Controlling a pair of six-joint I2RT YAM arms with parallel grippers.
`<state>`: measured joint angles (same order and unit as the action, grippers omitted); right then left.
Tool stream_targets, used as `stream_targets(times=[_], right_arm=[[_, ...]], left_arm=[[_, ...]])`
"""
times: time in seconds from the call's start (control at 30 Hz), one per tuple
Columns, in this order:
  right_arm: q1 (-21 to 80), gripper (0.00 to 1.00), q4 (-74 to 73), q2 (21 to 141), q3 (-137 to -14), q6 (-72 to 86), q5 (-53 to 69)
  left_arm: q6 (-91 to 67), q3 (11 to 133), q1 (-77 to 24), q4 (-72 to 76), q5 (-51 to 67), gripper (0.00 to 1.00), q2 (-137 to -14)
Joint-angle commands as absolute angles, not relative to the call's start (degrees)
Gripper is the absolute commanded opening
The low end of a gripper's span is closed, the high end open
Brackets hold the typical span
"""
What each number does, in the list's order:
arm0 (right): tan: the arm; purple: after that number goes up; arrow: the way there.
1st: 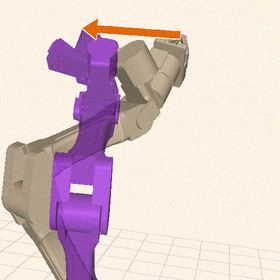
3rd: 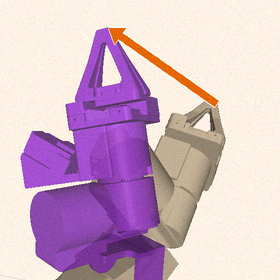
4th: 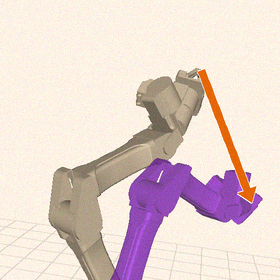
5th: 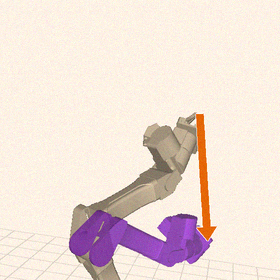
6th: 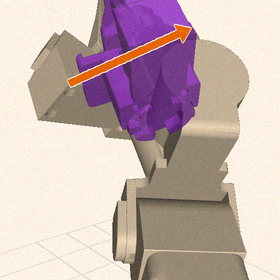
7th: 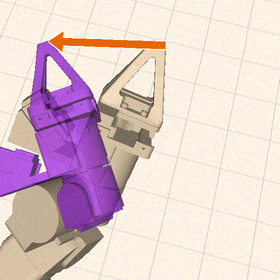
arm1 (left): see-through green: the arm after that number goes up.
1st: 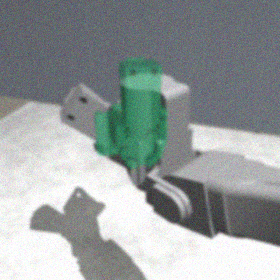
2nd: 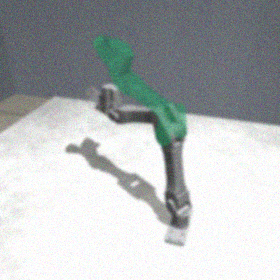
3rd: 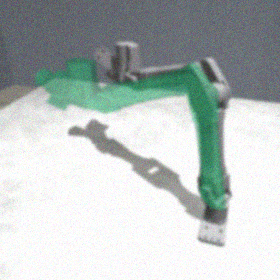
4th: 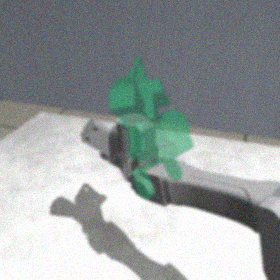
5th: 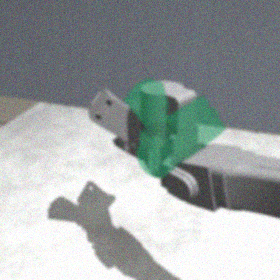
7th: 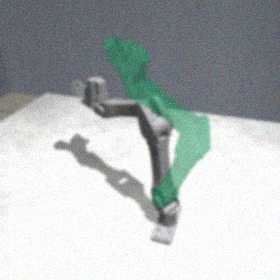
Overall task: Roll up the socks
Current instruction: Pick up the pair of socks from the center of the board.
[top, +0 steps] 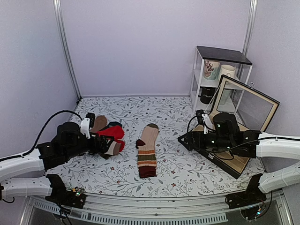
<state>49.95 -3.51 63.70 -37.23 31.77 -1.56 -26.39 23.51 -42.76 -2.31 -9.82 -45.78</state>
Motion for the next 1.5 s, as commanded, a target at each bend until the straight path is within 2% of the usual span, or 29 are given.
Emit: stream_targets(times=[0.0,0.23,0.5,0.73,0.93,0.97,1.0,1.03,1.07,1.2,1.33,1.47], right_arm=[[49.95,1.00,-2.25,64.26,-36.51,31.34,-0.43],[49.93,1.00,0.81,65.87,-33.95,27.18,1.03],[53.78,0.99,22.96,67.18,-24.52,14.69,17.34],[62.59,0.96,27.25,79.40,-29.39,4.38,19.35],[64.82,0.94,29.33,90.57,-36.29,-2.40,17.43],[65.02,0.94,29.29,92.35,-37.51,-3.04,17.01],[65.09,0.94,29.34,93.97,-38.56,-3.99,16.75],[65.12,0.94,29.61,95.45,-39.46,-4.61,16.64],[65.09,0.94,29.88,96.83,-40.32,-4.78,16.54],[65.12,0.93,30.92,99.97,-42.86,-4.67,18.13],[65.09,0.93,30.62,102.20,-44.24,-4.55,18.84],[65.21,0.90,30.71,104.14,-44.40,-4.54,20.58]], left_arm=[[-25.87,25.42,-42.43,-4.57,-12.11,0.99,-44.97],[-25.44,24.89,-42.38,-5.29,-11.34,0.99,-44.93],[-24.06,19.10,-45.60,2.51,-4.03,0.99,-44.28],[-25.40,16.65,-49.00,2.65,-10.67,0.99,-43.95],[-25.23,15.86,-49.01,1.56,-16.12,0.99,-43.63],[-25.62,15.69,-49.02,1.32,-17.41,0.96,-43.44],[-27.04,15.61,-48.98,0.23,-18.88,0.86,-43.27],[-28.87,15.72,-48.90,-0.91,-20.34,0.80,-43.17],[-30.10,15.88,-48.82,-2.43,-21.37,0.79,-43.20],[-30.69,16.37,-48.83,-3.94,-20.27,0.83,-44.44],[-29.68,16.01,-48.72,-2.06,-19.62,0.99,-45.71],[-27.46,15.90,-48.85,-0.17,-18.77,0.99,-45.49]])
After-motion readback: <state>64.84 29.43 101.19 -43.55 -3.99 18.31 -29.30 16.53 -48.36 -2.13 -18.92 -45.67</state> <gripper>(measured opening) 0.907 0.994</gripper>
